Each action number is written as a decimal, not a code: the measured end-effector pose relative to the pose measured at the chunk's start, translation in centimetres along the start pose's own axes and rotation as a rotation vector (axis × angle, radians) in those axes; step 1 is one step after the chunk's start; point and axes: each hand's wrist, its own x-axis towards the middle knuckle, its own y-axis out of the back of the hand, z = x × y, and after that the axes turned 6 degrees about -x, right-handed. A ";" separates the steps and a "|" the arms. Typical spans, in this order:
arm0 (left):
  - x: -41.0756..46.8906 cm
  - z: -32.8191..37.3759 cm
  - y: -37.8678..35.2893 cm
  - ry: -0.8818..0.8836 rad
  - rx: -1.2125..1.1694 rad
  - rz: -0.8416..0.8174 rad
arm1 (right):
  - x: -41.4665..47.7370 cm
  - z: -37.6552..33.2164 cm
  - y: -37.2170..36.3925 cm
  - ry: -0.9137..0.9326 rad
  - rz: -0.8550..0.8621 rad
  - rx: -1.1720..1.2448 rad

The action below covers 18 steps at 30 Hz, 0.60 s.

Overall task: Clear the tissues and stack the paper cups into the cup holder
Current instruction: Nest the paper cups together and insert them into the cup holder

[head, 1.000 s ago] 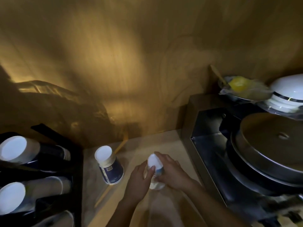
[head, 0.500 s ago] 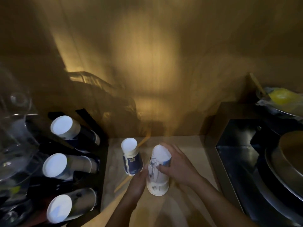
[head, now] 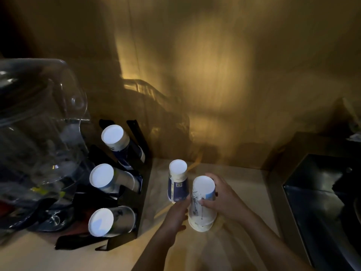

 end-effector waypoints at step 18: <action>2.5 -4.5 -1.6 0.175 -0.042 0.001 | -4.3 6.1 -5.8 -0.293 -0.157 0.409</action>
